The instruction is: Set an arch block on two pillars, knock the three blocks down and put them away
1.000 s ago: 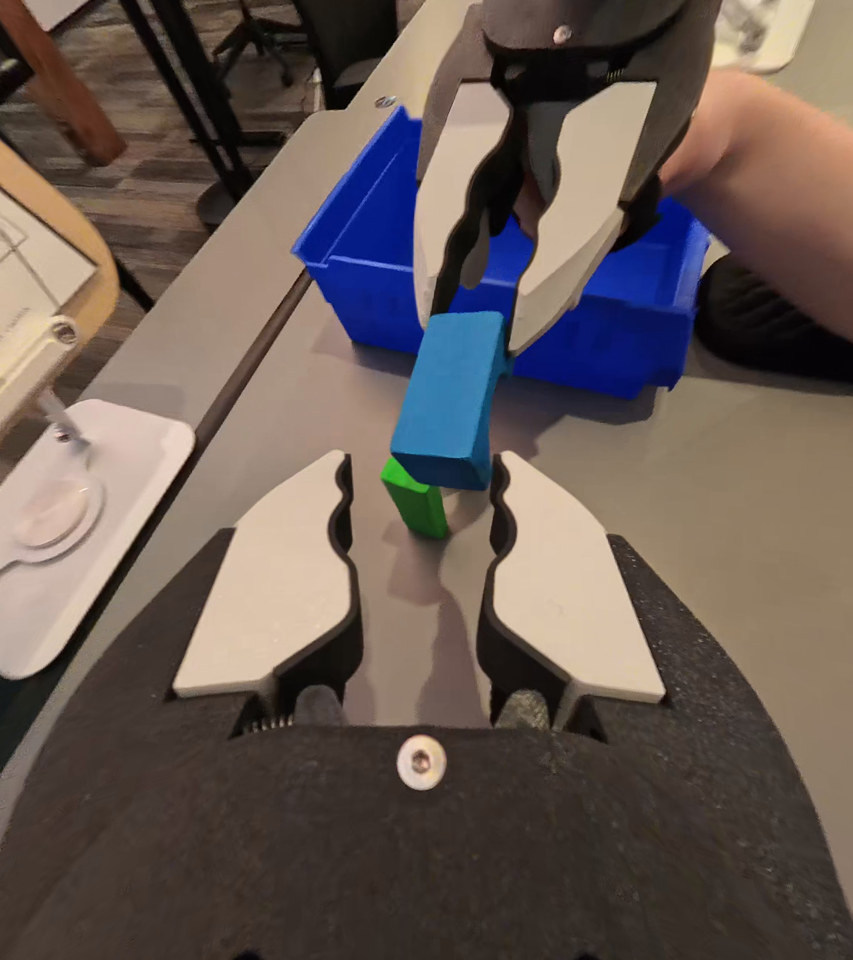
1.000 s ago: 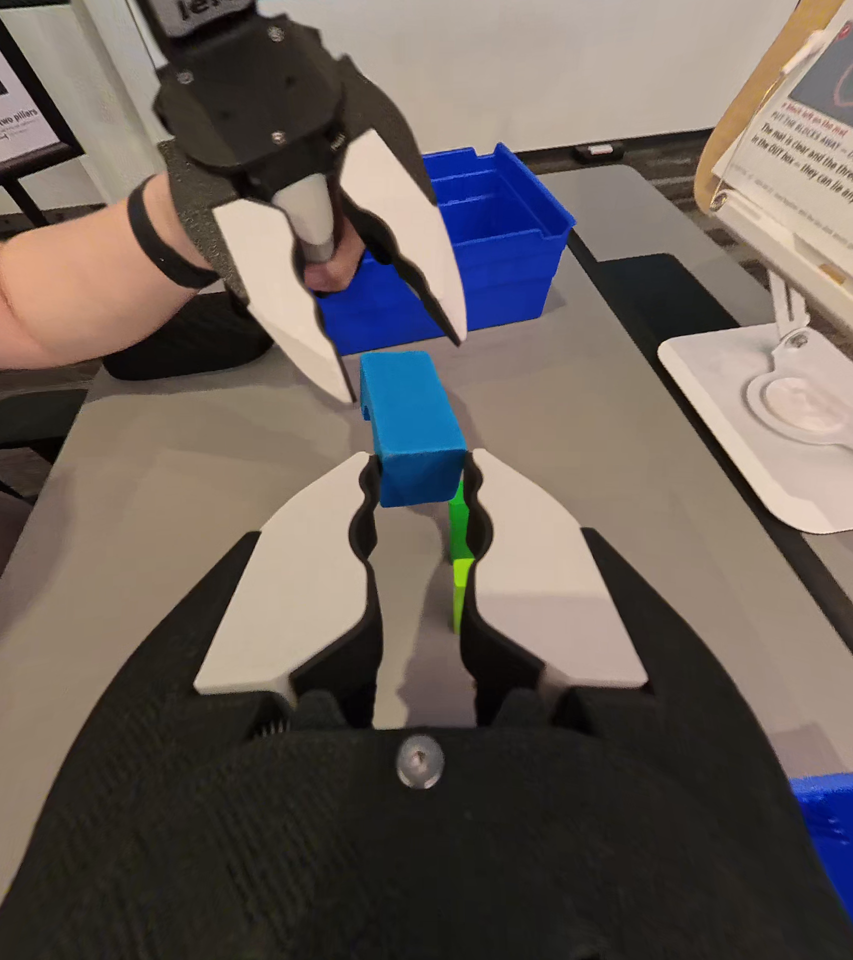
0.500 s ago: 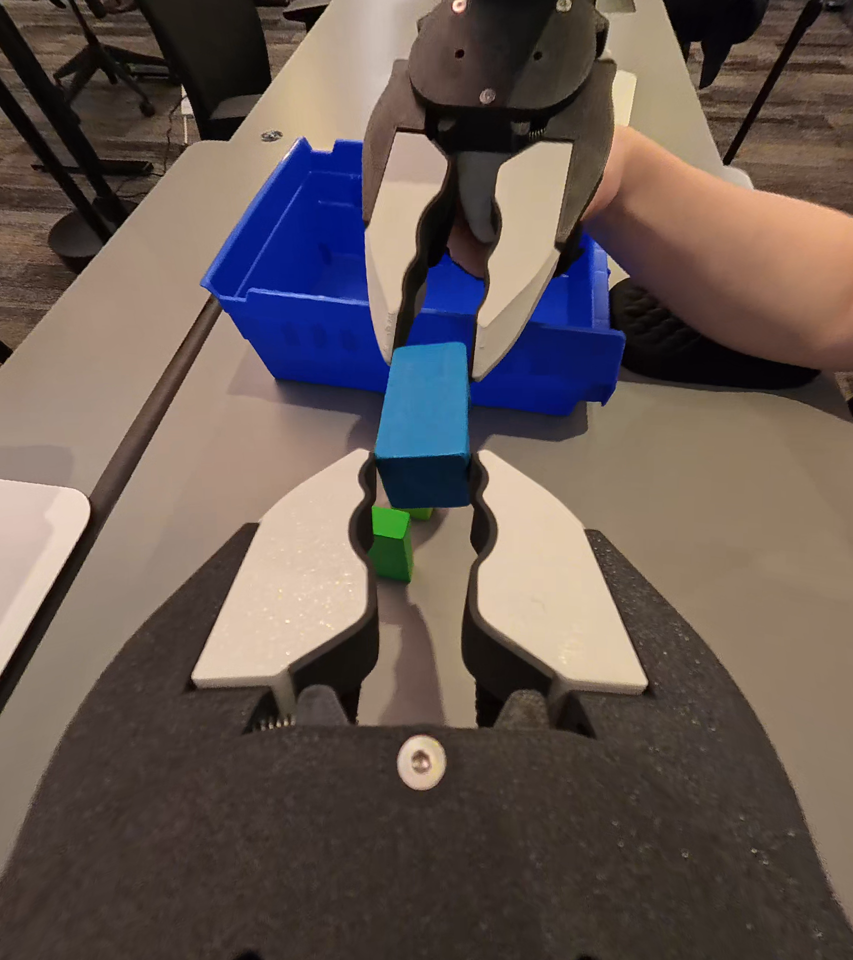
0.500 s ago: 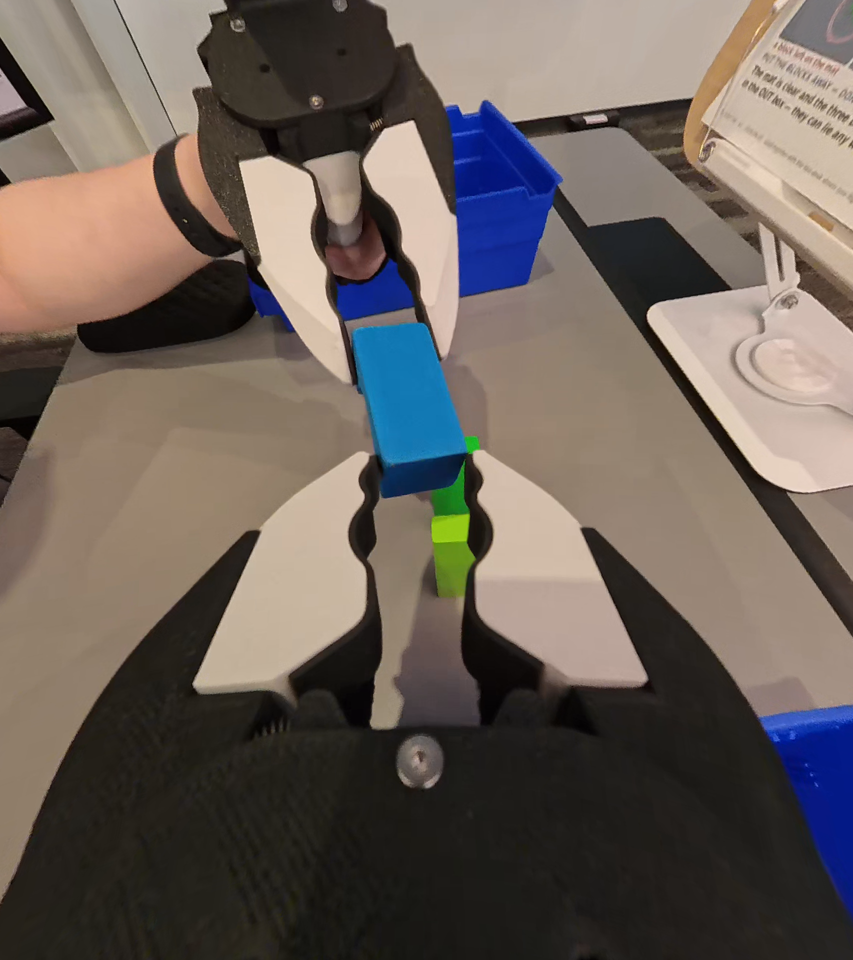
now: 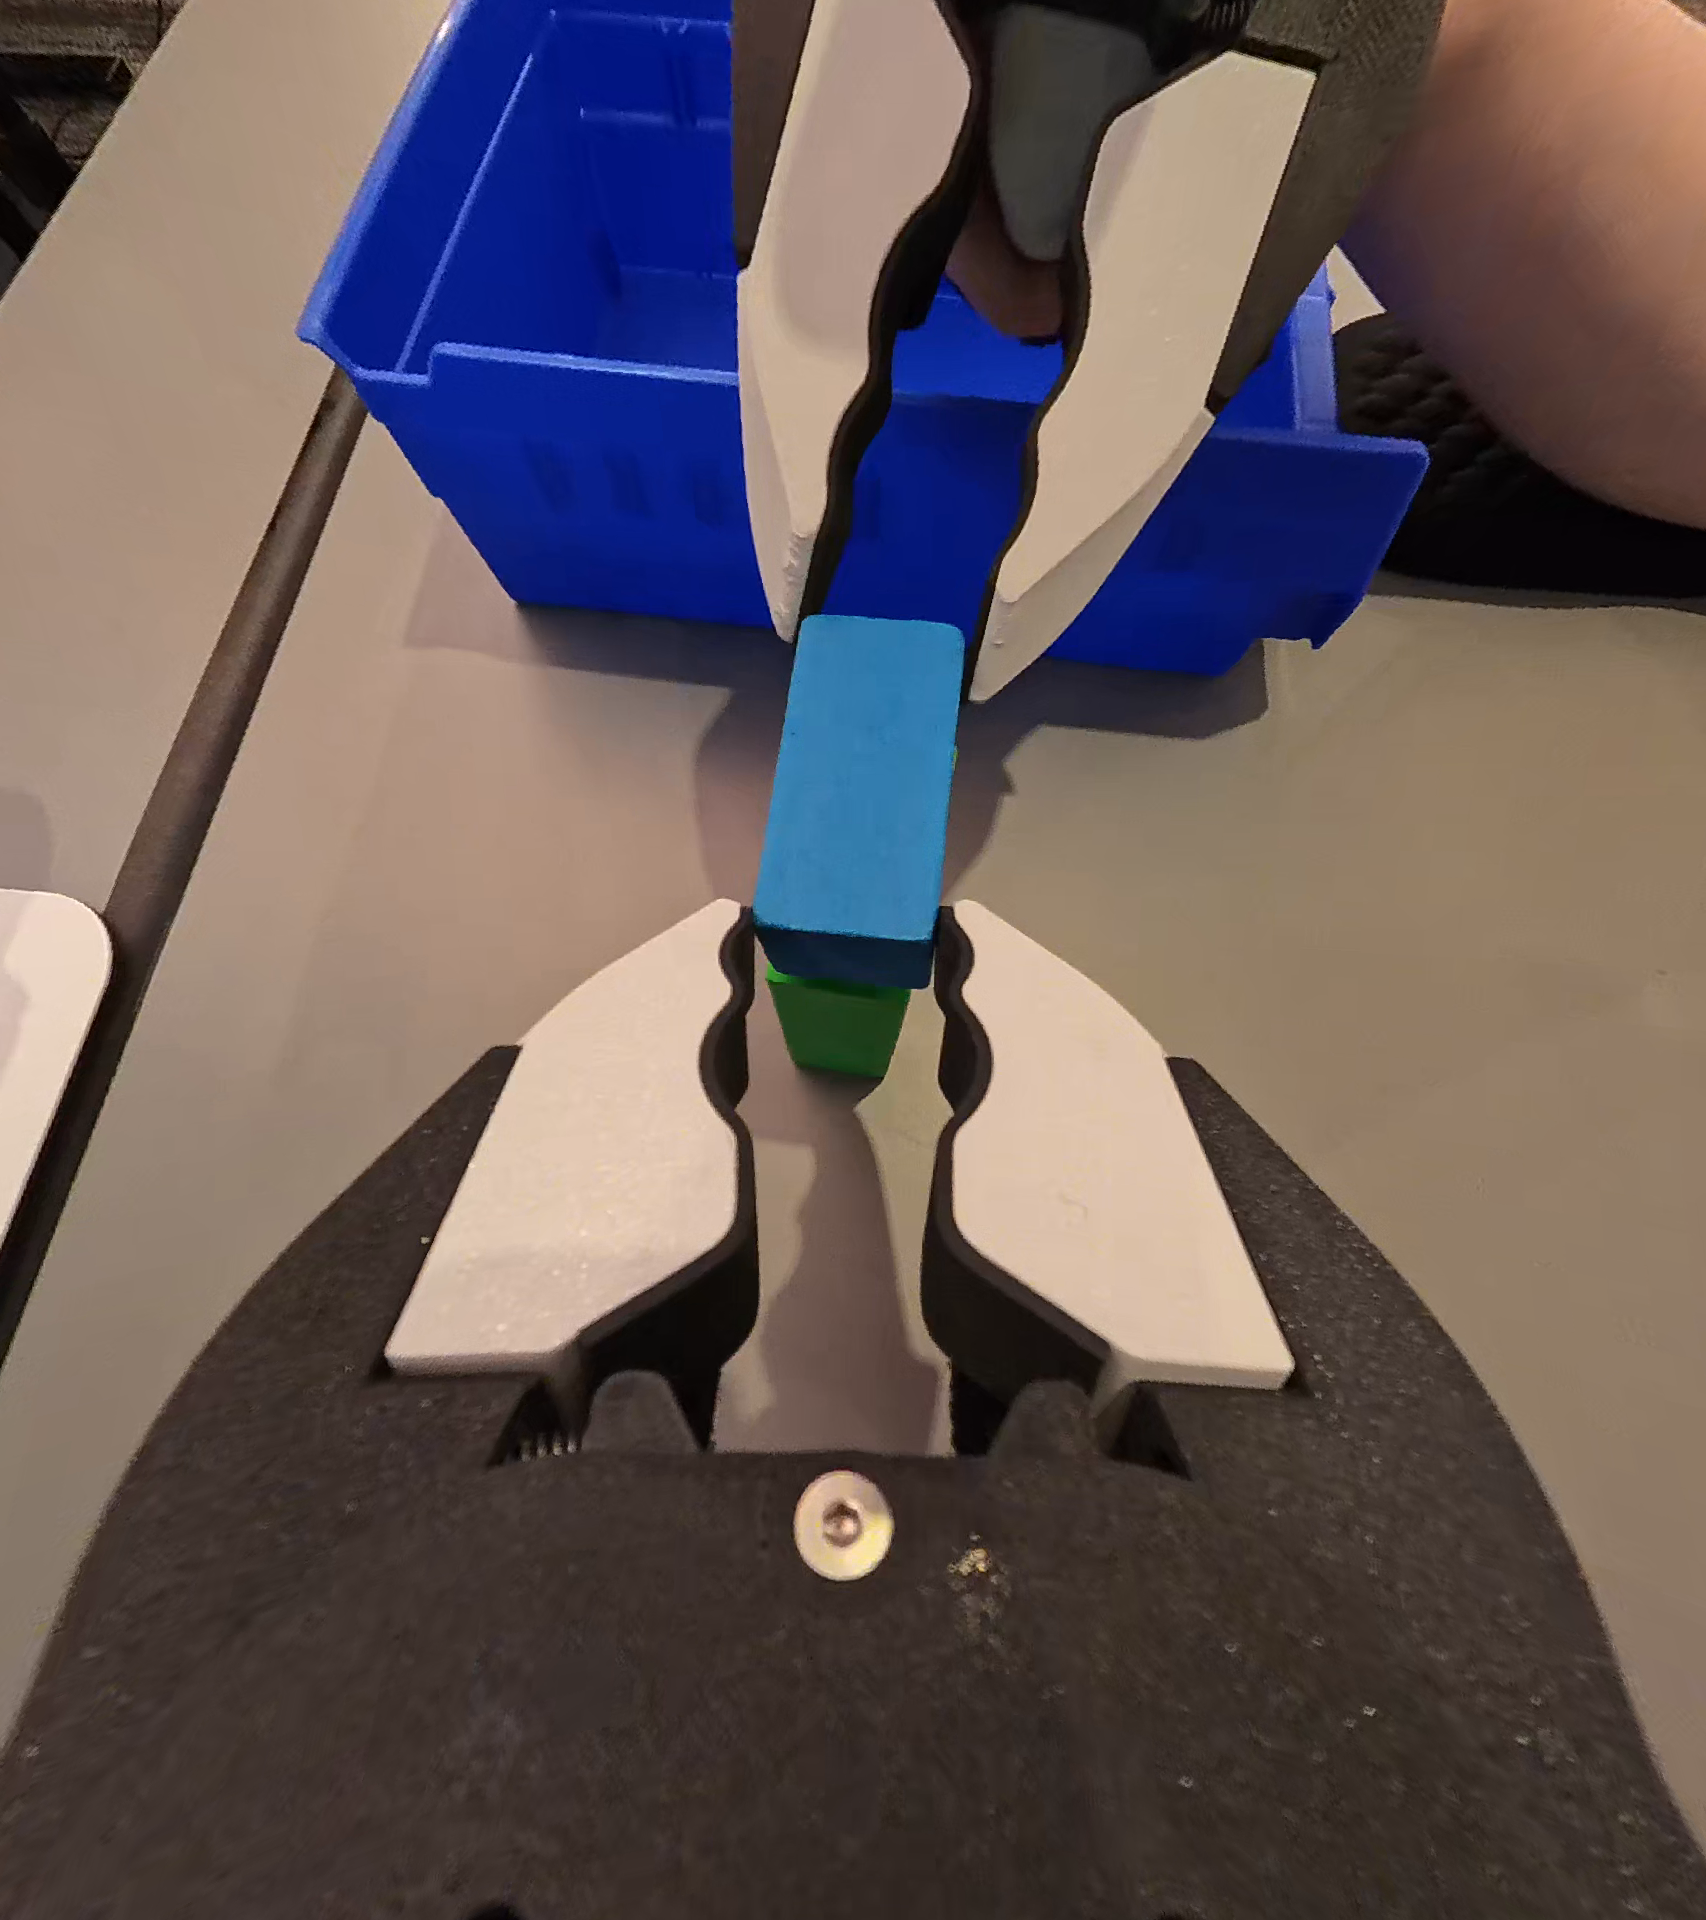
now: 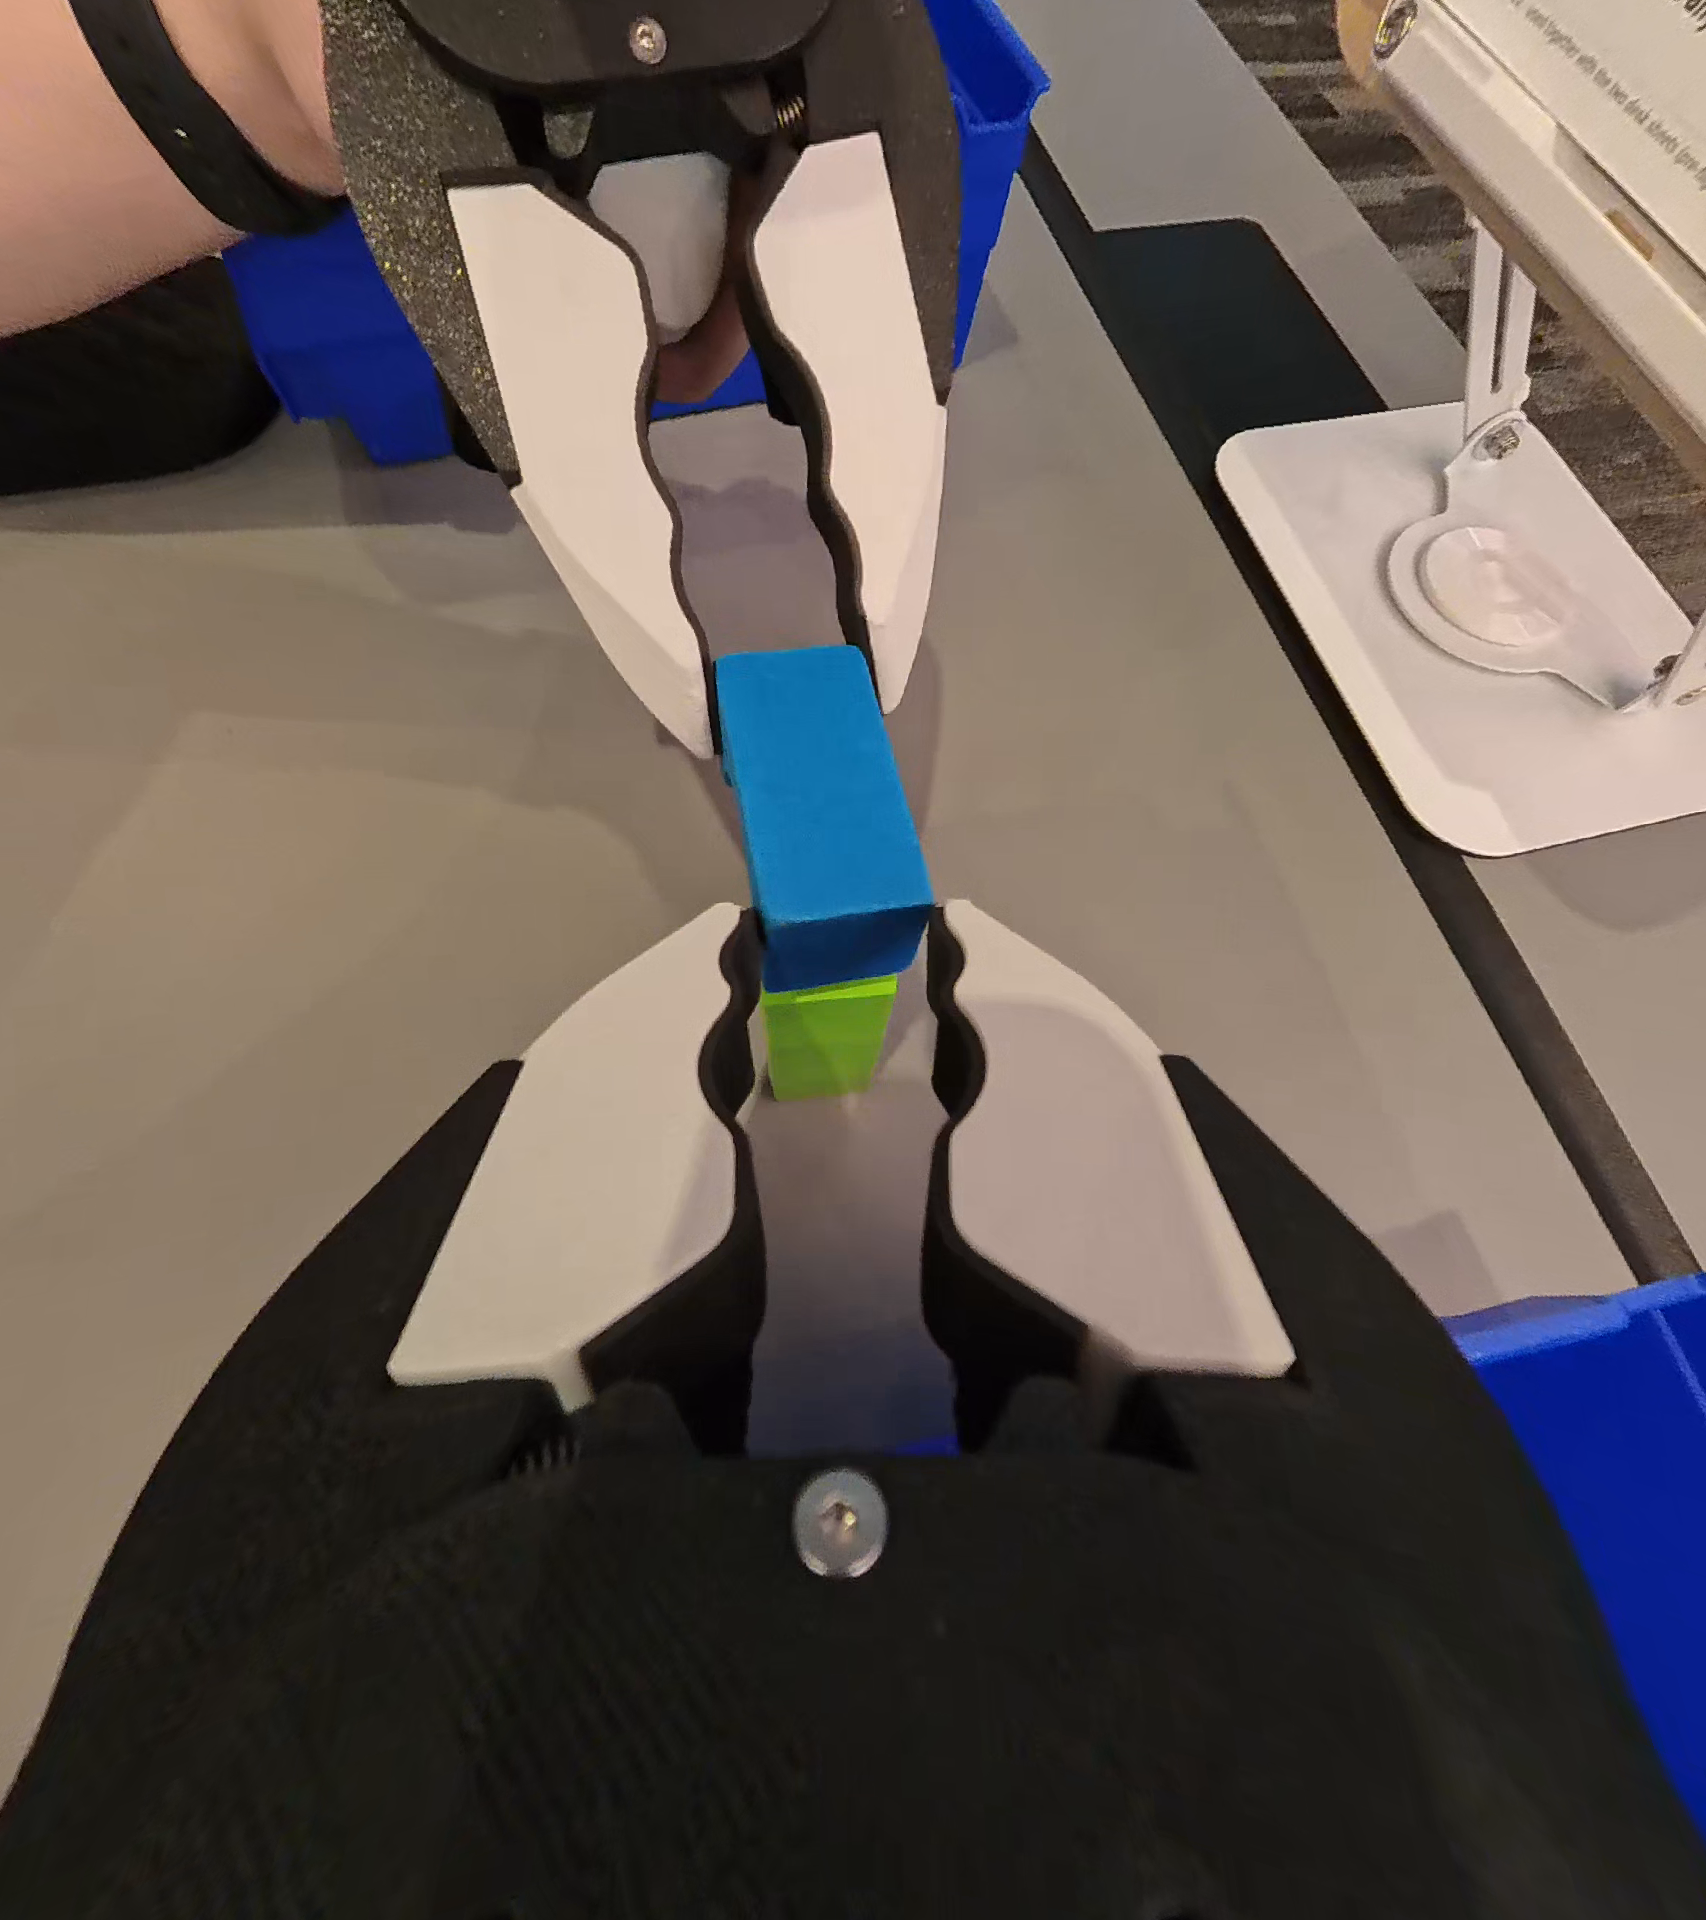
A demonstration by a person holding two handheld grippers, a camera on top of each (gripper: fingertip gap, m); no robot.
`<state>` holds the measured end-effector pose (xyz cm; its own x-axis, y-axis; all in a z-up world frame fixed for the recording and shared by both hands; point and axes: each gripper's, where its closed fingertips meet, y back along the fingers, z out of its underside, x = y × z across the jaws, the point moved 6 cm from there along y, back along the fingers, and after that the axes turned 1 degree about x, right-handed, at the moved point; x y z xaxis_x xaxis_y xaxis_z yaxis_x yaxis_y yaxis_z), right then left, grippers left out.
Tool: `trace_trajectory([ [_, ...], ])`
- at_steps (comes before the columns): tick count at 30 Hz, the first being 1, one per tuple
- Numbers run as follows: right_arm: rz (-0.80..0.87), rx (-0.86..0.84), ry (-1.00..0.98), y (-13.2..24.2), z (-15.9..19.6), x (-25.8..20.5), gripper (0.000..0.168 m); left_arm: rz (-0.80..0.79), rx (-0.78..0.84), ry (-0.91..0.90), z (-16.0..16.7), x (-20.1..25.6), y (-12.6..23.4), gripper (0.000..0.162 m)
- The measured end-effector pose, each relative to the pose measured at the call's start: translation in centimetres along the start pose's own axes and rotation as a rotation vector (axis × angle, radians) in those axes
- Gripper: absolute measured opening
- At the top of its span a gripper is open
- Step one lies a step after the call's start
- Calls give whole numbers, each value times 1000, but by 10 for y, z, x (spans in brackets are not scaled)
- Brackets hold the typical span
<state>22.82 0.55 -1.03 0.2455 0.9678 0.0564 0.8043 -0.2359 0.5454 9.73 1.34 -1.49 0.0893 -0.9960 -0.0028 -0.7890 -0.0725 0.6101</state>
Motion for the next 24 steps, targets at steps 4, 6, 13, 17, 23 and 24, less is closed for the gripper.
trace_trajectory([
  [4,-7,-2,2,-1,1,1,32,6,5,1,1,0,-1,33],
  [6,-5,-7,6,-2,2,1,32,4,4,-4,1,-1,-1,33],
  [13,-14,-10,1,-3,4,2,32,-4,9,1,4,-3,-2,34],
  [17,-31,-6,-5,-2,5,1,32,-28,1,10,6,-6,-2,46],
  [23,-23,-30,-9,-5,8,3,33,-31,-10,2,7,-5,-5,49],
  [24,-23,-32,-10,-5,9,3,33,-31,-15,3,7,-5,-5,50],
])
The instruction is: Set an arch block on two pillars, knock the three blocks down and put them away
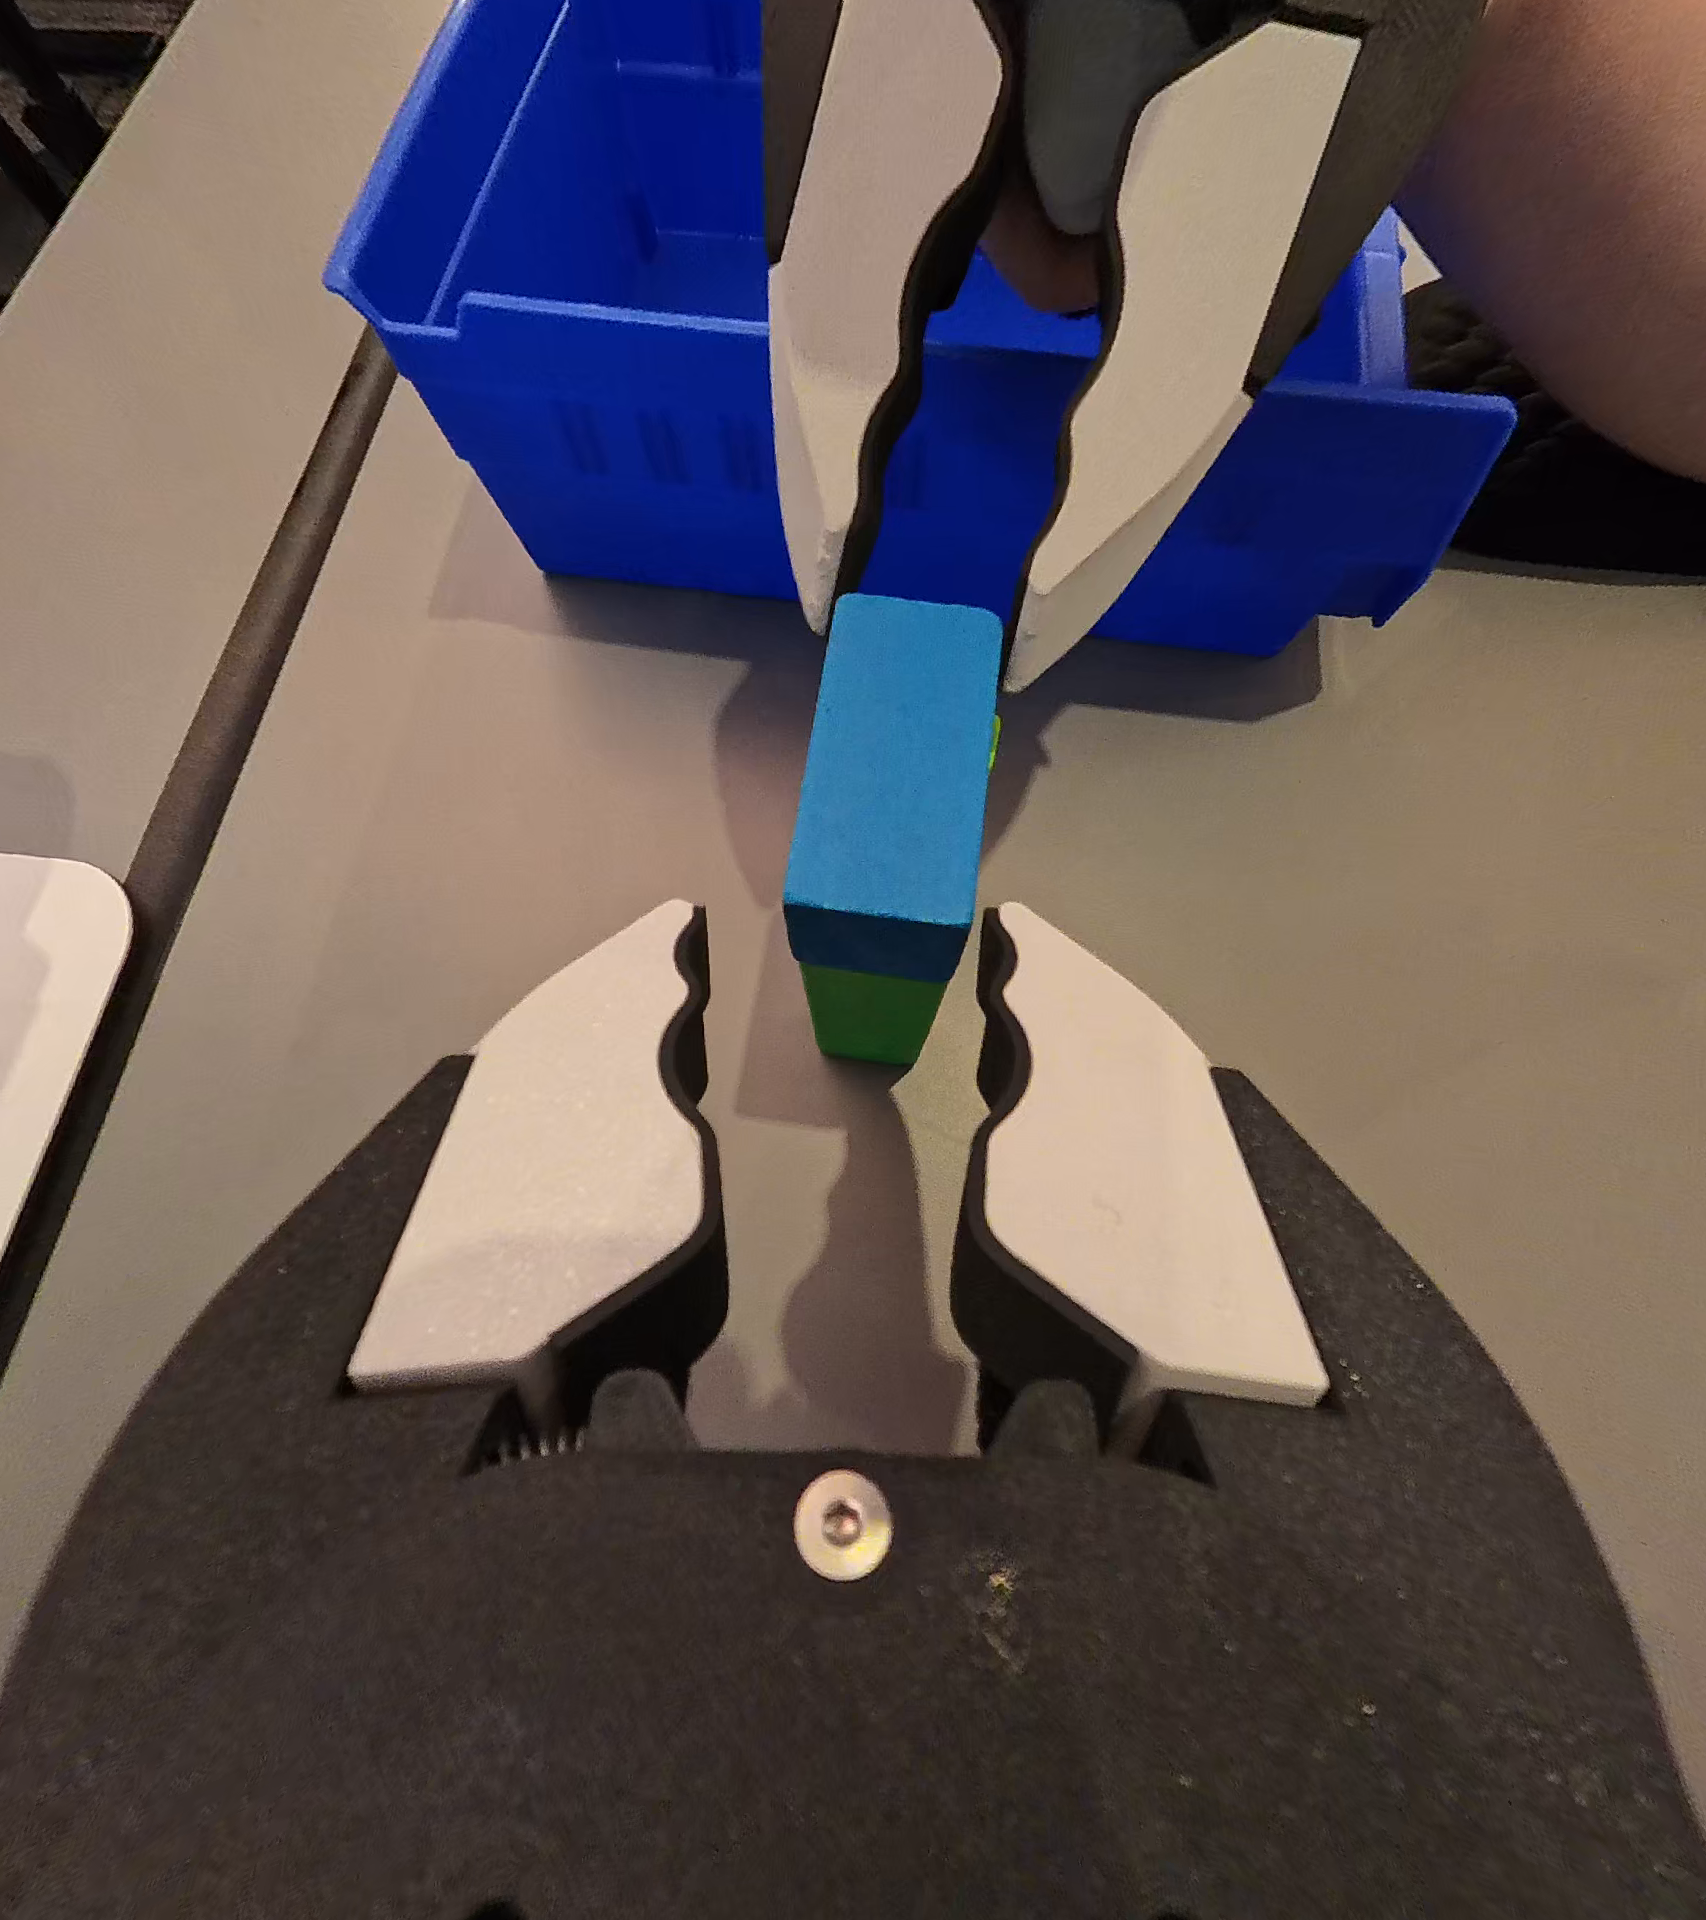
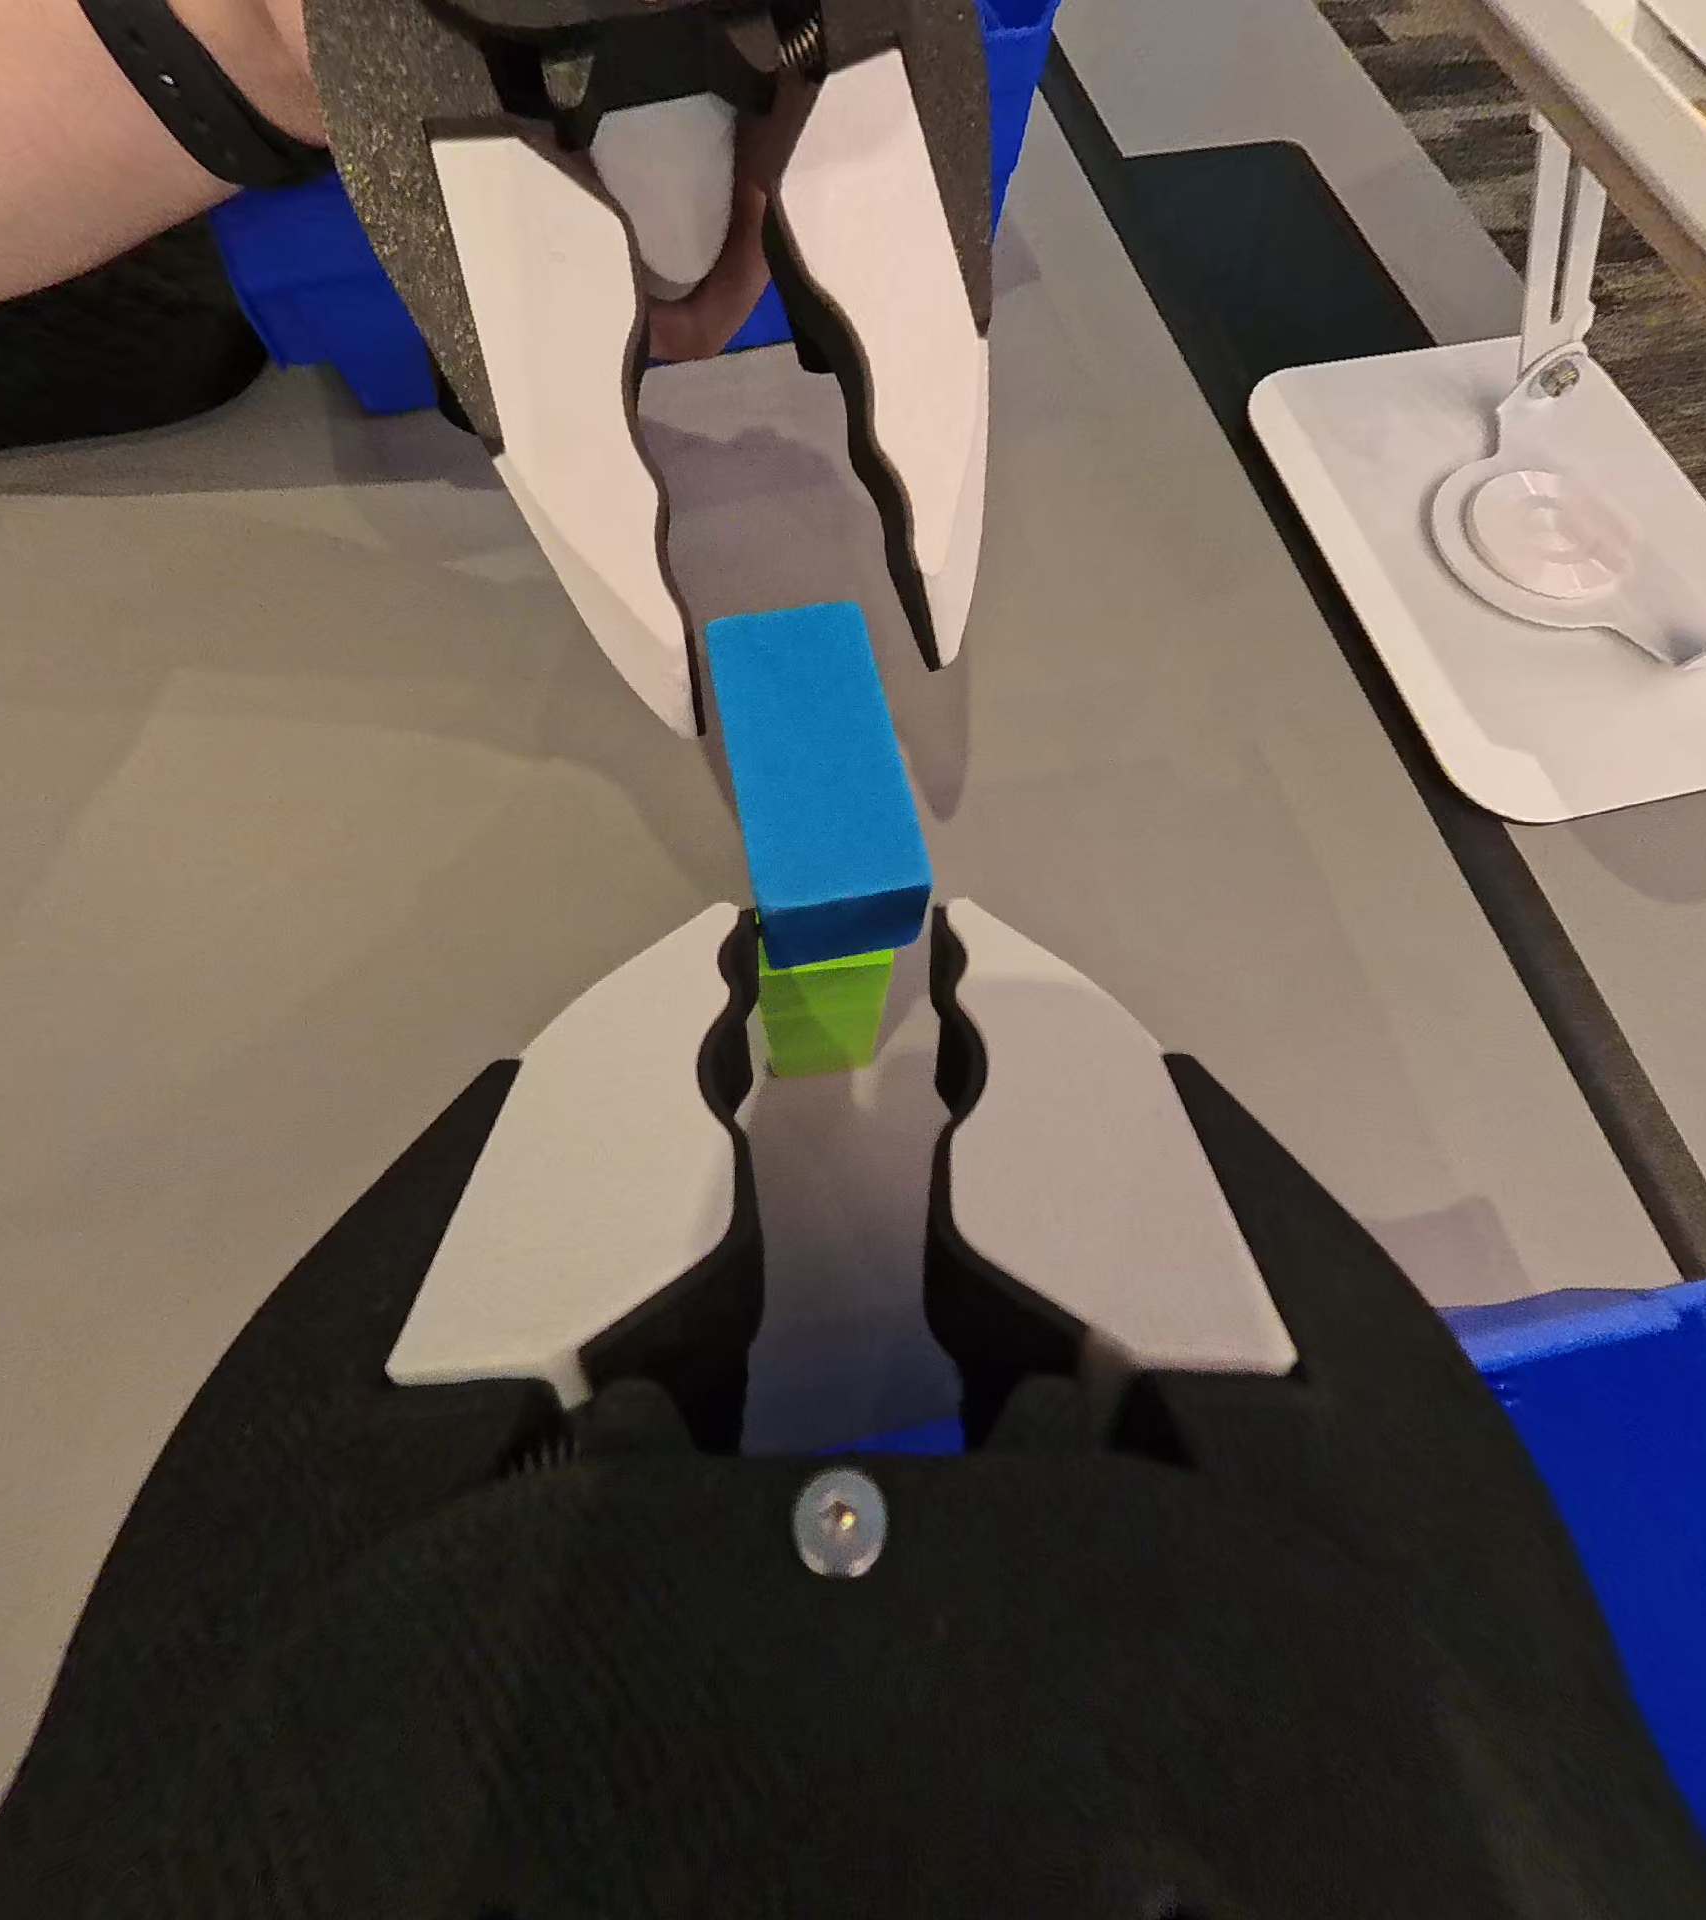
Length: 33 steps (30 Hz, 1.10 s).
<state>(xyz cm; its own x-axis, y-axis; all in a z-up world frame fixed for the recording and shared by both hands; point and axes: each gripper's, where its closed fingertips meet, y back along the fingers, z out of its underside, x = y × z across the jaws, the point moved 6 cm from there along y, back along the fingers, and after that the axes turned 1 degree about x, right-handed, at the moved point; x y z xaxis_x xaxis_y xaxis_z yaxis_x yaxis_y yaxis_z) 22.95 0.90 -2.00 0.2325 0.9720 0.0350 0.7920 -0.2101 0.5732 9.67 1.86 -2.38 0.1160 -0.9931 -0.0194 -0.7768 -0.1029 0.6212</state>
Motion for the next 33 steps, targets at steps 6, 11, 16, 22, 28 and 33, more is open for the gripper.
trace_trajectory([
  [6,-16,26,-2,6,-4,-2,40,-18,28,-3,-5,3,8,61],
  [11,10,89,4,31,-15,-3,45,-133,208,-13,-29,19,54,64],
  [16,150,140,-47,72,-30,0,45,-358,439,-27,-49,47,133,64],
  [22,289,59,-275,80,-29,4,45,-661,573,-141,-46,76,229,53],
  [28,391,-229,-294,48,-6,15,42,-842,731,-238,-29,96,308,30],
  [33,397,-439,-297,36,0,33,11,-802,775,-118,-2,84,325,0],
])
